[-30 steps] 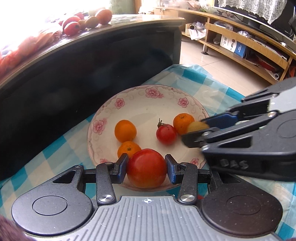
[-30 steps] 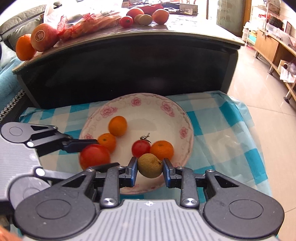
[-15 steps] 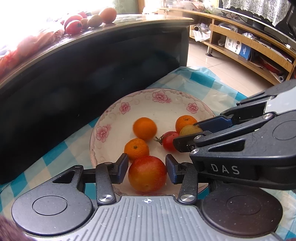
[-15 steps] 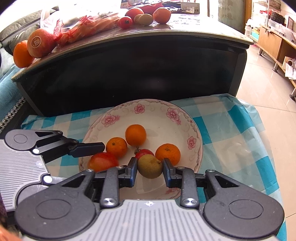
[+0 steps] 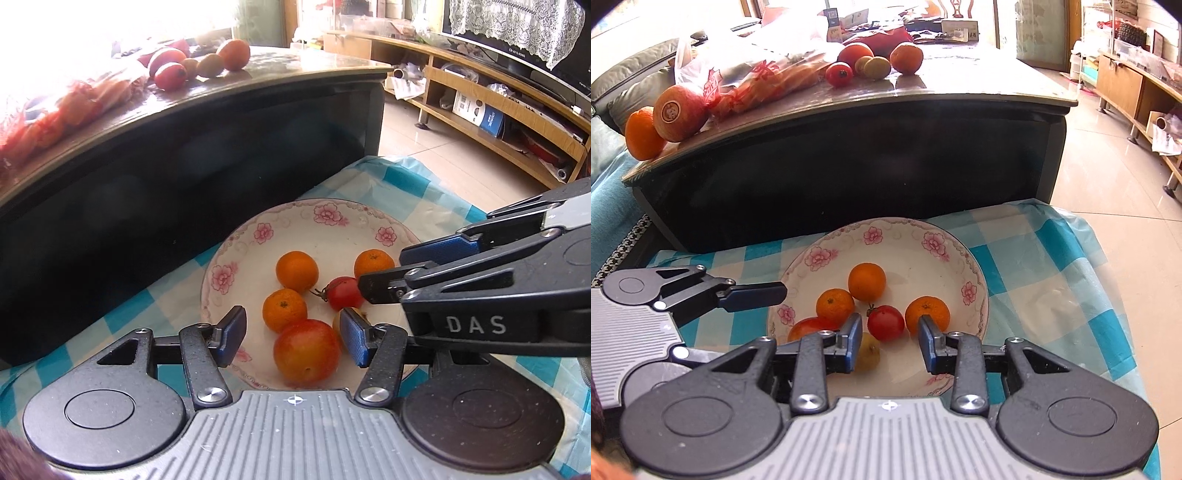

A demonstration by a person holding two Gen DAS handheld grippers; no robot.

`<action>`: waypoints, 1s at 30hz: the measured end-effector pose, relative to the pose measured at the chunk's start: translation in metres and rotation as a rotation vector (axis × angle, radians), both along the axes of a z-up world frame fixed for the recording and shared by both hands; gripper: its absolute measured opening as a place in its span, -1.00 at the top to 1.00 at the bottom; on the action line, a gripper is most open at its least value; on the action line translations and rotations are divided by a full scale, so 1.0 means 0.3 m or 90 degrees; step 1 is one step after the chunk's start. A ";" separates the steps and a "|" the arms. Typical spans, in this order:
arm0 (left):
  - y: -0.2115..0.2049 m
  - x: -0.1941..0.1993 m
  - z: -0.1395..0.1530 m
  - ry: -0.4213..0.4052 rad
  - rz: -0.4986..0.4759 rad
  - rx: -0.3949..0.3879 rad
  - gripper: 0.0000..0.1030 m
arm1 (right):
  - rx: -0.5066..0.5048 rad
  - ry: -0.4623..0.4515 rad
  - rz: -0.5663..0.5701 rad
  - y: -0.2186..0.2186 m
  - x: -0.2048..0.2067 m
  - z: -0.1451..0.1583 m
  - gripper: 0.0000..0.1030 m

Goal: Organize fruits
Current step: 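Open the left gripper to drop the tomato while the right gripper drops the brown fruit, then move both open grippers back to the fruit left on the cloth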

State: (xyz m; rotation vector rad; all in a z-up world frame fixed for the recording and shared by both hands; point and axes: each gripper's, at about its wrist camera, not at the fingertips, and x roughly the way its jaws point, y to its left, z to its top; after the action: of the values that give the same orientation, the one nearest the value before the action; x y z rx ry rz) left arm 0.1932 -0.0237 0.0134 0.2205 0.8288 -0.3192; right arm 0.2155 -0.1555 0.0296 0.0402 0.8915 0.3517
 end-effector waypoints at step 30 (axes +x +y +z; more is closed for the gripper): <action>0.098 -0.208 0.022 0.016 0.017 -0.006 -0.29 | -0.041 0.043 -0.005 0.032 -0.273 -0.006 0.26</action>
State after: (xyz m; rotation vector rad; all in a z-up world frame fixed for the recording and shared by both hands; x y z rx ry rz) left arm 0.1307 0.0059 0.0200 0.1966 0.8545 -0.3020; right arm 0.1334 -0.1460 0.0278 -0.0031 0.9694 0.3161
